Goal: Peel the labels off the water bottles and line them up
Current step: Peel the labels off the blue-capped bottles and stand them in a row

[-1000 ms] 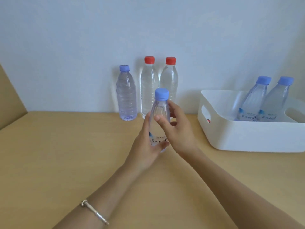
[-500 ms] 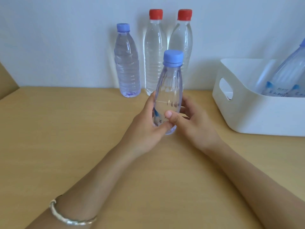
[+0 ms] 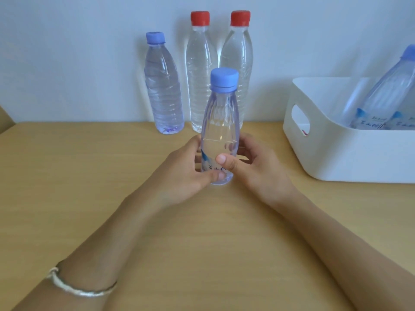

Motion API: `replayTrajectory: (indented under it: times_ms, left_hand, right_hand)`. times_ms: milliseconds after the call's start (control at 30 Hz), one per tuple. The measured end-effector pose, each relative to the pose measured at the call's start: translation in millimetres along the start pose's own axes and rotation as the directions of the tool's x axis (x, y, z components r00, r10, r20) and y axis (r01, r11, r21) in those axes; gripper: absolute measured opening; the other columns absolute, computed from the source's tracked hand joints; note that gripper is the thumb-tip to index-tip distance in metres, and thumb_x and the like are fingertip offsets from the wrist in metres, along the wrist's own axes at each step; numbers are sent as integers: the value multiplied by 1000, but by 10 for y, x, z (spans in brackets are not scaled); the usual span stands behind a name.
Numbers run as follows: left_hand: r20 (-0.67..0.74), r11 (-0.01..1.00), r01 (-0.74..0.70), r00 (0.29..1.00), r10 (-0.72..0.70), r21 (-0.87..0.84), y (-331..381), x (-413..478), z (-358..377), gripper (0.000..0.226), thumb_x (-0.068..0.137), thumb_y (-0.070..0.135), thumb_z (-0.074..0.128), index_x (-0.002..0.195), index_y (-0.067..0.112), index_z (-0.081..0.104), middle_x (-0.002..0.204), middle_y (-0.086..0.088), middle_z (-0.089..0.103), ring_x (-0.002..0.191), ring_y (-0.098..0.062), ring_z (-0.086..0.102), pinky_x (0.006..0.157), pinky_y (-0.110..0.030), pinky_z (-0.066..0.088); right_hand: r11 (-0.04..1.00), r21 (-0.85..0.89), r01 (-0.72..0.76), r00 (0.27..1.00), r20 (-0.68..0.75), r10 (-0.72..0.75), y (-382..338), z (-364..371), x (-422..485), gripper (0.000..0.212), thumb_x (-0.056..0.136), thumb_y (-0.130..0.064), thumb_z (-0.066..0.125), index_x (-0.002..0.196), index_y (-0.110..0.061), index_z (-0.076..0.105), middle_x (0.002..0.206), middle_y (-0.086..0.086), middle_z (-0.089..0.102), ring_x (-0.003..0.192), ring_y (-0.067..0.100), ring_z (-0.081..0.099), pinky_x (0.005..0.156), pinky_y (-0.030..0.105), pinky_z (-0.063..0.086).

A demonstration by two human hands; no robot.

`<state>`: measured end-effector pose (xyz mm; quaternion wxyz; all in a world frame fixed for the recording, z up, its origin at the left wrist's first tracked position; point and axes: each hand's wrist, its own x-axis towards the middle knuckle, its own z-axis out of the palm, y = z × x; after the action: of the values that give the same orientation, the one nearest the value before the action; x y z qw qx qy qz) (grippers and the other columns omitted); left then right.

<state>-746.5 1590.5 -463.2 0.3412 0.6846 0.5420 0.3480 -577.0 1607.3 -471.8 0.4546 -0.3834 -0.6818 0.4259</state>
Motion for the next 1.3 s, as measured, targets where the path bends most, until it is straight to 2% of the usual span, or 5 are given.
replayTrajectory:
  times_ms: [167,400,667,867,1300]
  left_hand:
    - [-115,997,-40,992,48,71,11,12,-78,58,78,18,78,120,39,44,103,21,56,98,5,60,78,-19,52]
    - [-258,999,-33,965,36,17,-137,28,-106,31,89,4,62,91,34,51,93,11,64,94,-13,66,90,-47,54]
    - [-81,996,-59,995,53,-74,-36,-21,69,53,89,11,64,136,29,47,126,19,60,119,9,53,99,-22,47]
    - [-112,994,-88,990,81,-57,9,-33,110,41,88,20,68,122,35,54,112,20,68,107,12,58,89,-15,50]
    - [-164,998,-59,985,62,19,54,-45,36,24,89,30,66,111,38,65,97,23,70,90,14,62,71,1,41]
  right_hand:
    - [999,-48,2,999,-46,-4,-30,14,-19,45,80,-40,67,121,-32,53,114,-19,64,102,-5,61,77,8,47]
    - [991,-130,-14,997,-72,5,0,8,-13,46,92,-15,58,135,-23,46,117,-7,57,102,2,58,77,8,46]
    - [998,-50,-42,991,-126,35,31,-5,19,31,89,-8,61,115,-21,49,117,-7,58,109,4,58,83,14,50]
    - [997,-54,-48,990,-132,40,10,-19,5,29,86,-11,65,110,-19,51,107,-8,63,106,7,61,92,25,49]
    - [997,-65,-30,995,-96,24,-80,50,-52,25,93,-21,56,116,-30,50,114,-11,60,102,-5,55,75,0,42]
